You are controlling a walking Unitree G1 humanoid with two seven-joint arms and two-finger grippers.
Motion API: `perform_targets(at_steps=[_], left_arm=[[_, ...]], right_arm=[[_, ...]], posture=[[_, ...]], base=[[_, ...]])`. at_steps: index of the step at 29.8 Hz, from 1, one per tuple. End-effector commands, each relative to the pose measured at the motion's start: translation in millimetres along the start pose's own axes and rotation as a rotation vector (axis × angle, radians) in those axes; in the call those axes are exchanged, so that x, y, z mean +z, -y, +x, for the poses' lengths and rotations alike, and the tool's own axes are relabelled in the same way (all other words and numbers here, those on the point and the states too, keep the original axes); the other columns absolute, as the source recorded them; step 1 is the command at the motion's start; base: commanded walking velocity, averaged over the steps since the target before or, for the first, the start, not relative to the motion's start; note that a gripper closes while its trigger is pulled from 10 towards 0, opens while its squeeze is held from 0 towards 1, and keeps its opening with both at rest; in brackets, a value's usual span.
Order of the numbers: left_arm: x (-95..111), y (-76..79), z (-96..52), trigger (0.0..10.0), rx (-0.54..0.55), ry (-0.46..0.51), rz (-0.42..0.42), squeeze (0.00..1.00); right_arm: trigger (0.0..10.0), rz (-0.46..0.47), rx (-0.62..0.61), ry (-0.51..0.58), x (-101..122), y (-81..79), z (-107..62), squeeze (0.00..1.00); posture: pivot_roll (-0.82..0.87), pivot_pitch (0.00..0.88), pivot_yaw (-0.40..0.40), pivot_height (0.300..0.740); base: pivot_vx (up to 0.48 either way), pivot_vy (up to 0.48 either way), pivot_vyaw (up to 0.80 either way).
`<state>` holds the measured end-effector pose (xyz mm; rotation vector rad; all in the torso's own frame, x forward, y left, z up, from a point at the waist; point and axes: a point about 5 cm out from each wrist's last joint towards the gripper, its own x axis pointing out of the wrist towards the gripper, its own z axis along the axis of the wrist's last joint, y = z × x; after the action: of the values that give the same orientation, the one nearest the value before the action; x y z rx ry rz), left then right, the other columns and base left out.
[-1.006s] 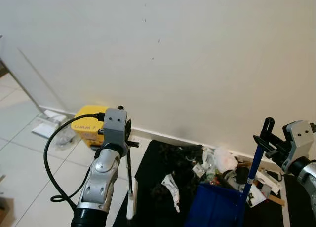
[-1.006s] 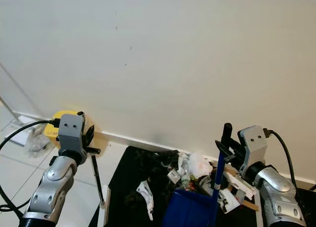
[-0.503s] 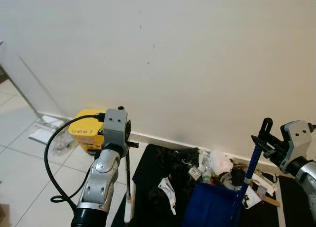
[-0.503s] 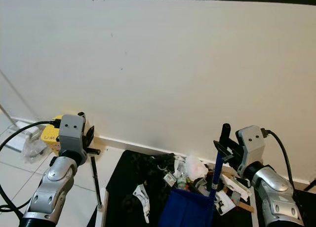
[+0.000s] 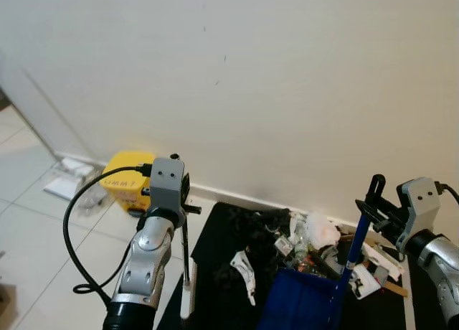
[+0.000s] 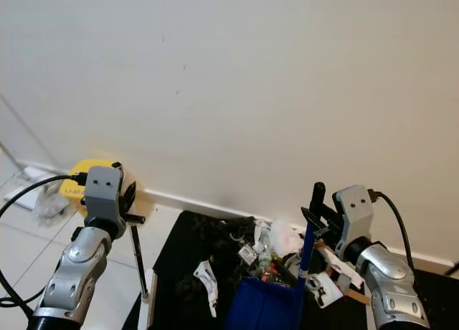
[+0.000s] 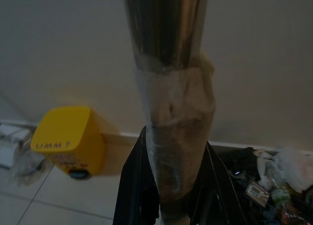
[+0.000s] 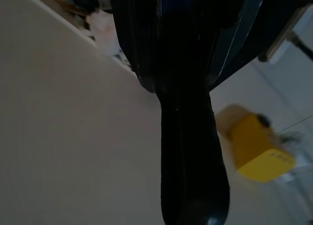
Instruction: Sweep floor
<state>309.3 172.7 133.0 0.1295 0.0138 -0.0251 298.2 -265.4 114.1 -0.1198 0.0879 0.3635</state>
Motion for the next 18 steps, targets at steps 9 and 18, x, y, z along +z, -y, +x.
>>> perform_targets(at_steps=[9,18], left_arm=[[4.2,-1.1,1.0,10.0,0.009,0.023,0.011,0.00],[4.4,-1.9,1.5,10.0,0.012,0.026,0.014,0.00]], right_arm=[[10.0,0.001,-0.010,0.008,3.1,3.8,-1.1,0.00],[10.0,0.000,-0.006,0.009,3.6,3.8,0.7,0.00]], posture=[[0.05,0.084,0.025,0.740],[0.05,0.079,0.024,0.740]], base=[[0.000,-0.320,0.00],[0.000,0.000,0.00]])
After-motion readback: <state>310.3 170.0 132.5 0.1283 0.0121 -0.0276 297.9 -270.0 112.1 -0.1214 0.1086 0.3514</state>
